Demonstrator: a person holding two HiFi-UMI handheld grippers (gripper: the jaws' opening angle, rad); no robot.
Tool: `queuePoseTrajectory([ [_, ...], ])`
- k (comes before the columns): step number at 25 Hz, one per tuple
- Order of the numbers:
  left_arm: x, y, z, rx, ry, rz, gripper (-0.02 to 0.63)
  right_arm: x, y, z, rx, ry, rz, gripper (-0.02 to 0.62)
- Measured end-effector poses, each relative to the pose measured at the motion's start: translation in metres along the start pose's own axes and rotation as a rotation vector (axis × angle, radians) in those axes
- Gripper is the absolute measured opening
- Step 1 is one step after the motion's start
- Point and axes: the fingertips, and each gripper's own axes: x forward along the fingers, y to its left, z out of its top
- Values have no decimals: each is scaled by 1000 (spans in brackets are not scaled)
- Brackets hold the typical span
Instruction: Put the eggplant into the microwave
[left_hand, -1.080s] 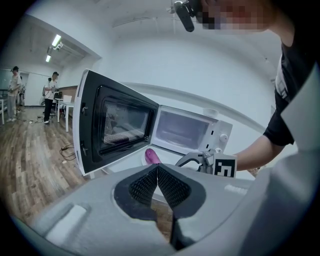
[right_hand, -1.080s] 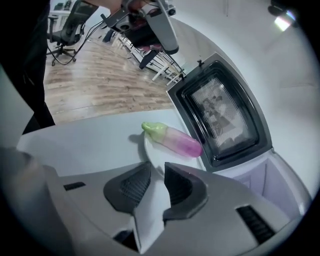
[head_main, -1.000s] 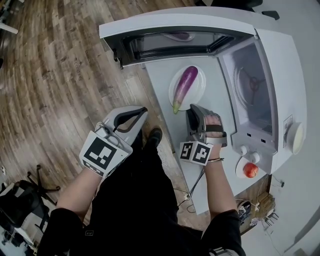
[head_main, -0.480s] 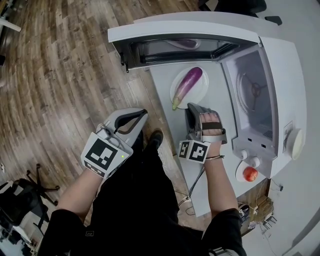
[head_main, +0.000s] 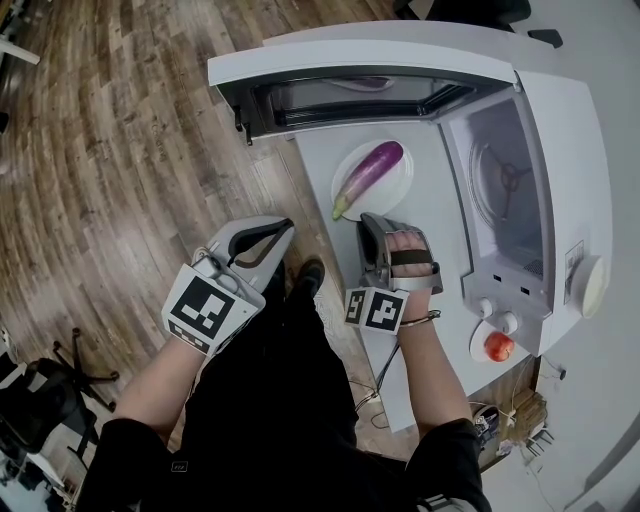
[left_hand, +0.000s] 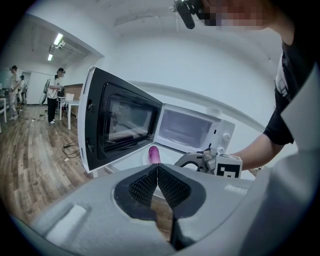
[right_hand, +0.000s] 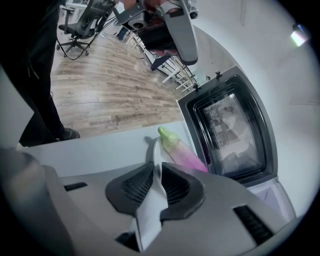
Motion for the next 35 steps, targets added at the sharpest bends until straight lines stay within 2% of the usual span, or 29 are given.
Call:
queuePoseTrajectory([
  [4, 2, -2, 0, -6, 3, -4, 9, -2, -2, -11, -7, 18, -4, 100],
  [12, 6, -1, 0, 2, 5, -9, 9, 4, -11, -21, -41, 7, 1, 109],
  [15, 6, 0, -1, 3, 8, -8, 9, 8, -11, -15, -76, -7, -12, 95],
  [17, 5, 1, -3, 1, 9, -4, 9, 11, -9, -11, -106, -14, -25, 48],
  [20, 5, 2, -7, 1, 16, -1, 9, 14, -10, -7, -131, -8, -71, 37],
  [31, 6, 0, -17, 9, 39, -13, 9, 8, -21, -8, -96, 31, -251, 25],
  [35, 6, -4, -18, 27, 47, -24, 9, 3, -27, -10, -92, 43, -292, 22],
])
